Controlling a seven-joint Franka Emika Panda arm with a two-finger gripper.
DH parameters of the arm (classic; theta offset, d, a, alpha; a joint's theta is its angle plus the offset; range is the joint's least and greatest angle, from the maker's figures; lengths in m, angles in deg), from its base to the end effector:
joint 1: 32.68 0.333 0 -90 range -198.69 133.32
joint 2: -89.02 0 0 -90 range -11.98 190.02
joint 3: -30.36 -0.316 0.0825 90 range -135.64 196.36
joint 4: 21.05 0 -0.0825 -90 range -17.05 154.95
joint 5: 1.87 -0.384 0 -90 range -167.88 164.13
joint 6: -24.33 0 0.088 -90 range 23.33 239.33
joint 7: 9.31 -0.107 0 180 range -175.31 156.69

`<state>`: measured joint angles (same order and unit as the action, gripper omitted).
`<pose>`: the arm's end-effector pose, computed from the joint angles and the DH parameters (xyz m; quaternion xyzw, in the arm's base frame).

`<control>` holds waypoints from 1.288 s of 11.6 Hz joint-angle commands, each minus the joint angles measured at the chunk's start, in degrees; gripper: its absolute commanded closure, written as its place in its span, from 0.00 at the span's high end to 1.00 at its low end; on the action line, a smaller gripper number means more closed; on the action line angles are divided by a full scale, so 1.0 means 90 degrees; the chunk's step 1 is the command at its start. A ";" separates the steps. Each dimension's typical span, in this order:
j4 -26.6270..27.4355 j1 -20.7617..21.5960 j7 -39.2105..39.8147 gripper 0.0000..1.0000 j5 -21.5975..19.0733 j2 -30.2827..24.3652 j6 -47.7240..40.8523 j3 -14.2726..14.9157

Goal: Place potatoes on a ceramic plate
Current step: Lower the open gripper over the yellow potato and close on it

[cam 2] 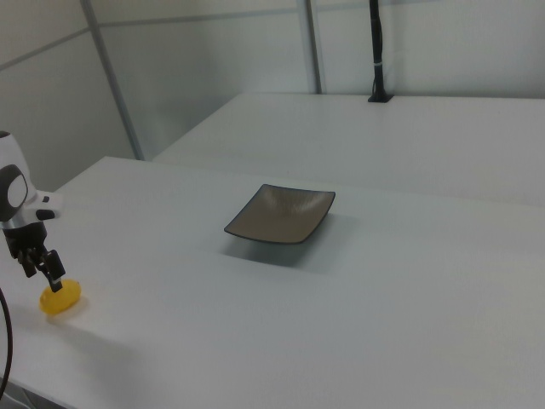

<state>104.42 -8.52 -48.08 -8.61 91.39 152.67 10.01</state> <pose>0.3820 0.3793 0.3703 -0.9985 -0.0136 0.0315 0.0436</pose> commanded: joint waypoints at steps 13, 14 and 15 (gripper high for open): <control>0.0101 0.0069 -0.0752 0.31 0.1265 0.0957 0.0877 0.0015; 0.0092 0.0059 -0.0674 0.17 0.1305 0.0948 0.0867 0.0015; 0.0004 0.0059 -0.0518 0.16 0.1305 0.0928 0.0761 0.0015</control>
<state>105.17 -8.43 -53.95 1.92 99.68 158.79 10.01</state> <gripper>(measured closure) 0.379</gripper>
